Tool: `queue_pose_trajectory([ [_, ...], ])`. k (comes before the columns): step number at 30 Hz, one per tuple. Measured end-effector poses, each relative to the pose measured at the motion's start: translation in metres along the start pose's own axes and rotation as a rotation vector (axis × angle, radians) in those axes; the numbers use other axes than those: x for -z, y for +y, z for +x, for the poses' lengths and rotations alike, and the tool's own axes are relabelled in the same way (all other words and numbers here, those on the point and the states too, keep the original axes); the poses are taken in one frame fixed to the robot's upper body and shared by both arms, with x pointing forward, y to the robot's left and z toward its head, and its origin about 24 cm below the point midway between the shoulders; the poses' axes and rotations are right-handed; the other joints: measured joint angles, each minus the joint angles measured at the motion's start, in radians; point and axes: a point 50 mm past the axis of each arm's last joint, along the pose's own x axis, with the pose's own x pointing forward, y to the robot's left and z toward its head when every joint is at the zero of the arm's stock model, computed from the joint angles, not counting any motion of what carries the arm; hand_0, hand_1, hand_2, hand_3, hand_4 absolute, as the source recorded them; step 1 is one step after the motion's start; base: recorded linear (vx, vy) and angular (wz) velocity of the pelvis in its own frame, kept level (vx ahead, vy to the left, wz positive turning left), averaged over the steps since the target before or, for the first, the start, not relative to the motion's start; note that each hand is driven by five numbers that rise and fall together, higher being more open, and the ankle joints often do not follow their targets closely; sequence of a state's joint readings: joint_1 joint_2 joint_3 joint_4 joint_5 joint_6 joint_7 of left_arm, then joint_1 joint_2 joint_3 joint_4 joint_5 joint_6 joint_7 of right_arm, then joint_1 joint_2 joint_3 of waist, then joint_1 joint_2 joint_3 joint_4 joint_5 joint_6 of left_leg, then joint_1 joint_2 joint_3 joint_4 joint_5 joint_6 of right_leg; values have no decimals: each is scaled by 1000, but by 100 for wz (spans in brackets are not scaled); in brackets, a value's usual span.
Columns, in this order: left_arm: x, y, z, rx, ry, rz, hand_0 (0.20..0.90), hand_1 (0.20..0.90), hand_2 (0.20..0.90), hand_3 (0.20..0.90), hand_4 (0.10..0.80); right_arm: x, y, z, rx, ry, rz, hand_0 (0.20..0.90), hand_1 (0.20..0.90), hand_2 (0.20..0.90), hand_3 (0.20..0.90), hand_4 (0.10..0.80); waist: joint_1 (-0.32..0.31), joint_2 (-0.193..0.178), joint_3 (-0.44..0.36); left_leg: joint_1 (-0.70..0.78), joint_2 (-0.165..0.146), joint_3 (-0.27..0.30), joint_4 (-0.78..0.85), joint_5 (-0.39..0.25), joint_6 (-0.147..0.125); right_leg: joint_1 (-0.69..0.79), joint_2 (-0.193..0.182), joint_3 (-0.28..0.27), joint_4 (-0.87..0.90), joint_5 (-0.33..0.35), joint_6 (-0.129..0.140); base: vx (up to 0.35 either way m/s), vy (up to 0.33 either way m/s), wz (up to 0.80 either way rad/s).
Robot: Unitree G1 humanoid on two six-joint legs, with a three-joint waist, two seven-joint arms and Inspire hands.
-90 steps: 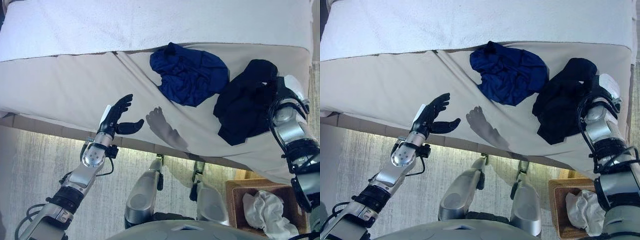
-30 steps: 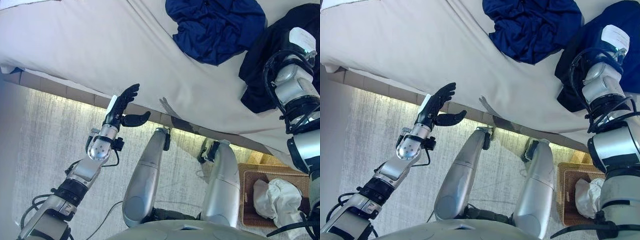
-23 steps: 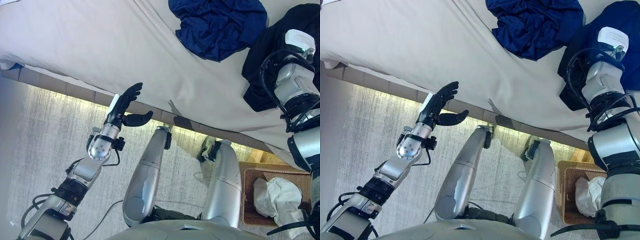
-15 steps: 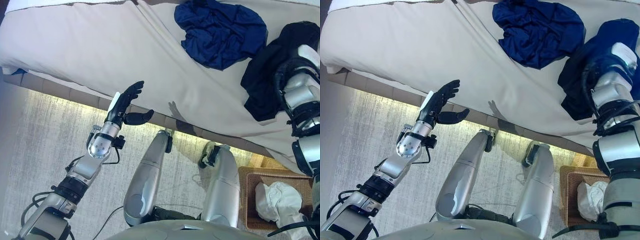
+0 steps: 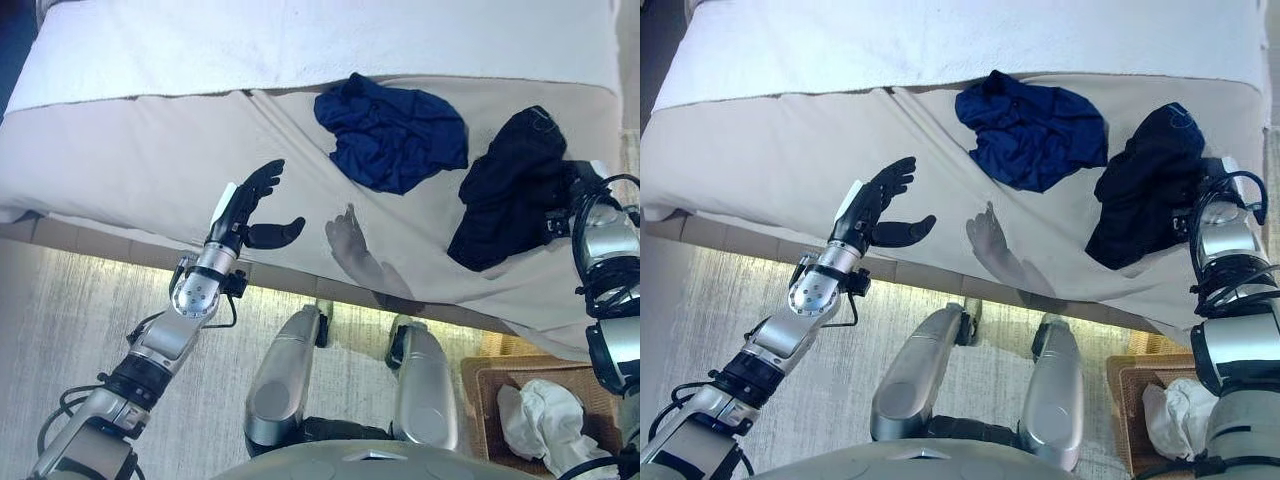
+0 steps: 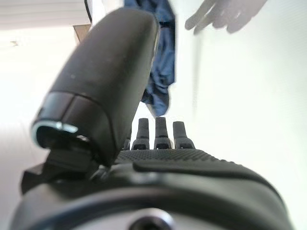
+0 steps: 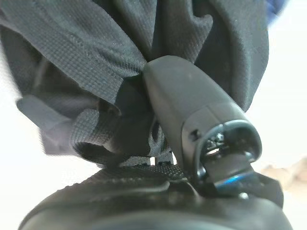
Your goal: Pick up the clothes from the bed and place them into the basket
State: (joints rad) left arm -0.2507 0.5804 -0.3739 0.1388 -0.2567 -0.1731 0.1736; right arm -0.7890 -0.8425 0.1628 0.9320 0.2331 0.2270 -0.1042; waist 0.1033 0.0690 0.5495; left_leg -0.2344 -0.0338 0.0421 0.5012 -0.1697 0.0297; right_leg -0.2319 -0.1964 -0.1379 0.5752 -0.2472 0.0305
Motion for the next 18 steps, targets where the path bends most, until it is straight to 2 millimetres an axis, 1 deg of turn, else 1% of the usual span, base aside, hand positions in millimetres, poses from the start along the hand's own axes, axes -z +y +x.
queue_pose_trajectory([
  [2, 0, 2, 1, -6, 7, 1, 900, 900, 900, 900, 800, -5, -4, 0, 7, -18, 51, 300, 300, 300, 200, 100, -4, -14, -2, 61, 1, -1, -72, 31, -8, 50, 5, -9, -52, 22, 3, 92, -9, -5],
  [5, 1, 5, 1, -19, 21, 1, 900, 900, 900, 900, 800, -14, -11, -1, 16, -54, 130, 300, 300, 300, 200, 100, -7, -24, -6, 161, 14, 3, -187, 70, -20, 139, 30, -15, -153, 61, 4, 86, -3, -11],
  [6, 1, 6, 1, -21, 21, 1, 900, 900, 900, 900, 800, -18, -14, -2, 16, -72, 154, 300, 300, 300, 200, 100, -10, -28, -9, 189, 16, 4, -221, 84, -20, 164, 36, -15, -183, 72, 7, 111, 26, -9],
  [7, 1, 7, 1, -24, 22, 1, 900, 900, 900, 900, 800, -24, -17, -3, 17, -98, 194, 300, 300, 300, 200, 100, -18, -41, -25, 214, 16, 3, -266, 101, -27, 186, 41, -16, -221, 75, 11, 92, 37, -6],
  [8, 1, 8, 1, -27, 25, -1, 900, 900, 900, 900, 800, -30, -20, -5, 16, -123, 216, 300, 300, 300, 200, 100, -22, -47, -31, 238, 18, 1, -298, 116, -28, 206, 49, -16, -246, 89, 13, 72, 51, -7],
  [9, 2, 8, 0, -26, 33, -3, 900, 900, 900, 900, 800, -33, -21, -5, 16, -137, 223, 300, 300, 300, 200, 100, -25, -58, -55, 240, 20, 0, -312, 121, -29, 203, 52, -14, -263, 95, 10, 59, 72, -10],
  [11, 5, 7, -1, -27, 44, -16, 900, 900, 900, 900, 800, -39, -26, -7, 20, -165, 218, 300, 300, 300, 200, 100, -33, -73, -103, 242, 22, 1, -342, 126, -30, 204, 70, -6, -301, 109, 11, 46, 91, -18],
  [12, 6, 7, -2, -31, 51, -22, 900, 900, 900, 900, 800, -45, -31, -9, 25, -191, 211, 300, 300, 300, 200, 100, -30, -81, -125, 247, 19, -1, -351, 129, -31, 205, 78, 18, -330, 118, 8, 23, 86, -31],
  [13, 8, 6, -3, -32, 57, -24, 900, 900, 900, 900, 800, -47, -32, -10, 25, -204, 209, 300, 300, 300, 200, 100, -26, -85, -135, 247, 17, -5, -351, 129, -31, 204, 81, 28, -339, 121, 8, 14, 131, -61],
  [14, 15, 5, -5, -39, 85, -35, 900, 900, 900, 900, 800, -54, -35, -11, 21, -241, 208, 300, 300, 300, 200, 100, -23, -89, -156, 258, 17, -11, -350, 129, -31, 212, 87, 53, -366, 142, 6, 0, 124, -68],
  [15, 21, 5, -7, -47, 108, -35, 900, 900, 900, 900, 800, -59, -33, -13, 7, -265, 207, 300, 300, 300, 200, 100, -23, -92, -157, 273, 14, -36, -343, 128, -30, 222, 96, 86, -380, 165, 10, -13, 166, -90],
  [16, 26, 6, -11, -51, 132, -34, 900, 900, 900, 900, 800, -64, -31, -15, -8, -288, 201, 300, 300, 300, 200, 100, -15, -96, -161, 277, 13, -59, -328, 128, -30, 229, 100, 112, -387, 181, 2, -15, 147, -83],
  [17, 31, 6, -14, -52, 150, -35, 900, 900, 900, 900, 800, -68, -30, -16, -13, -305, 199, 300, 300, 300, 200, 100, -17, -97, -161, 264, 12, -66, -282, 118, -23, 238, 102, 138, -400, 205, -12, -18, 172, -90],
  [18, 35, 4, -18, -39, 170, -38, 900, 900, 900, 900, 800, -71, -32, -18, -17, -323, 198, 300, 300, 300, 200, 100, -24, -100, -177, 254, -1, -86, -319, 80, 1, 232, 94, 168, -403, 218, -18, -26, 132, -77],
])
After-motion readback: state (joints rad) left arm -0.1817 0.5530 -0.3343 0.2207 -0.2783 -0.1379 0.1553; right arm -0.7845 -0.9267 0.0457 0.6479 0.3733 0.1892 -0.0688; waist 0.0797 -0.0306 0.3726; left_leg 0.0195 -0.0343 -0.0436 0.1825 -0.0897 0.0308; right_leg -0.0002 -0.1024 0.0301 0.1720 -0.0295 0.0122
